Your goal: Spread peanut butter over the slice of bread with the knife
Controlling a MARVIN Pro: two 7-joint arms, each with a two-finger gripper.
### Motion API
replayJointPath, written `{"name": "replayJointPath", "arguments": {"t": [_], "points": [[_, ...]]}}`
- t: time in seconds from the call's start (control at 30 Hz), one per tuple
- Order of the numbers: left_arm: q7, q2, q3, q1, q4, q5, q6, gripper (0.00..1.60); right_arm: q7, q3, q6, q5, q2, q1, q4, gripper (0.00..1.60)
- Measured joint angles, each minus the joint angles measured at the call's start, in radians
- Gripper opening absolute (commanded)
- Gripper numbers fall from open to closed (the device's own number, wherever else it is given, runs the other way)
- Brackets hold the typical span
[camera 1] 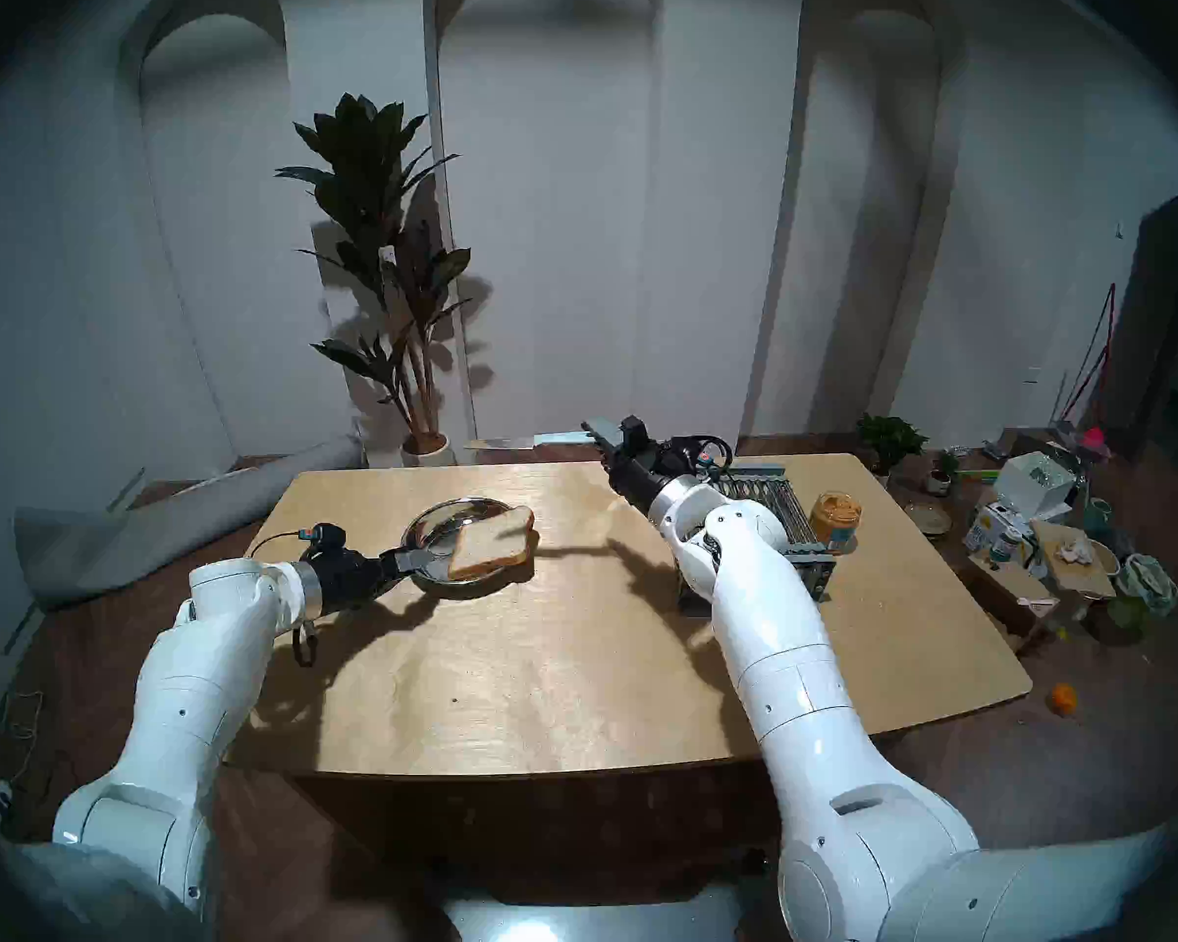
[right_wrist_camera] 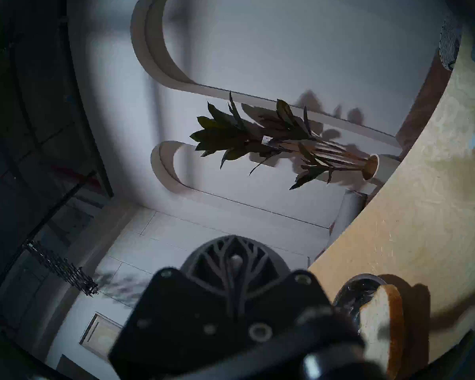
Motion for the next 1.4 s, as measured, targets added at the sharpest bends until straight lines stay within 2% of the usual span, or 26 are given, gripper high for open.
{"name": "replayJointPath", "arguments": {"t": [0.13,0.23,0.3,0.33,0.37,0.4,0.43,0.47,0.5,0.67,1.03,1.1,1.13,1.17,1.4], "points": [[-0.013,0.005,0.016,-0.022,0.033,0.012,-0.009,1.6,0.016,-0.011,-0.016,-0.017,0.001,0.002,0.035,0.0],[-0.021,0.009,0.026,-0.037,0.055,0.021,-0.015,1.43,0.03,-0.02,-0.028,-0.031,0.002,0.003,0.059,0.0],[-0.027,0.011,0.032,-0.047,0.069,0.026,-0.019,1.42,0.038,-0.025,-0.038,-0.041,0.003,0.003,0.075,0.0],[-0.029,0.011,0.033,-0.051,0.074,0.028,-0.021,1.35,0.041,-0.027,-0.041,-0.045,0.003,0.004,0.081,0.0],[-0.031,0.012,0.035,-0.053,0.078,0.029,-0.022,1.23,0.043,-0.028,-0.044,-0.048,0.003,0.004,0.086,0.0],[-0.033,0.013,0.036,-0.057,0.084,0.031,-0.024,1.03,0.047,-0.031,-0.049,-0.053,0.004,0.005,0.093,0.0],[-0.035,0.013,0.037,-0.061,0.089,0.032,-0.025,1.0,0.05,-0.034,-0.054,-0.058,0.005,0.006,0.1,0.0],[-0.037,0.014,0.038,-0.064,0.094,0.034,-0.026,0.65,0.053,-0.036,-0.06,-0.063,0.005,0.007,0.108,0.0],[-0.039,0.014,0.039,-0.067,0.098,0.035,-0.027,0.55,0.055,-0.039,-0.064,-0.068,0.005,0.008,0.115,0.0],[-0.049,0.016,0.044,-0.082,0.11,0.037,-0.033,0.63,0.058,-0.052,-0.095,-0.097,0.006,0.014,0.152,0.0],[-0.052,0.017,0.058,-0.098,0.118,0.04,-0.035,0.54,-0.005,-0.072,-0.157,-0.153,0.001,0.02,0.172,0.0],[-0.05,0.017,0.061,-0.1,0.121,0.042,-0.035,0.45,-0.028,-0.078,-0.163,-0.163,0.0,0.018,0.157,0.0],[-0.049,0.016,0.061,-0.102,0.124,0.042,-0.036,0.32,-0.038,-0.08,-0.164,-0.167,0.0,0.015,0.147,0.0],[-0.048,0.016,0.062,-0.104,0.126,0.043,-0.036,0.07,-0.047,-0.083,-0.166,-0.172,0.0,0.012,0.135,0.0],[-0.021,0.0,0.063,-0.122,0.142,0.044,-0.04,0.05,-0.098,-0.105,-0.17,-0.194,0.0,-0.036,0.045,0.0]]}}
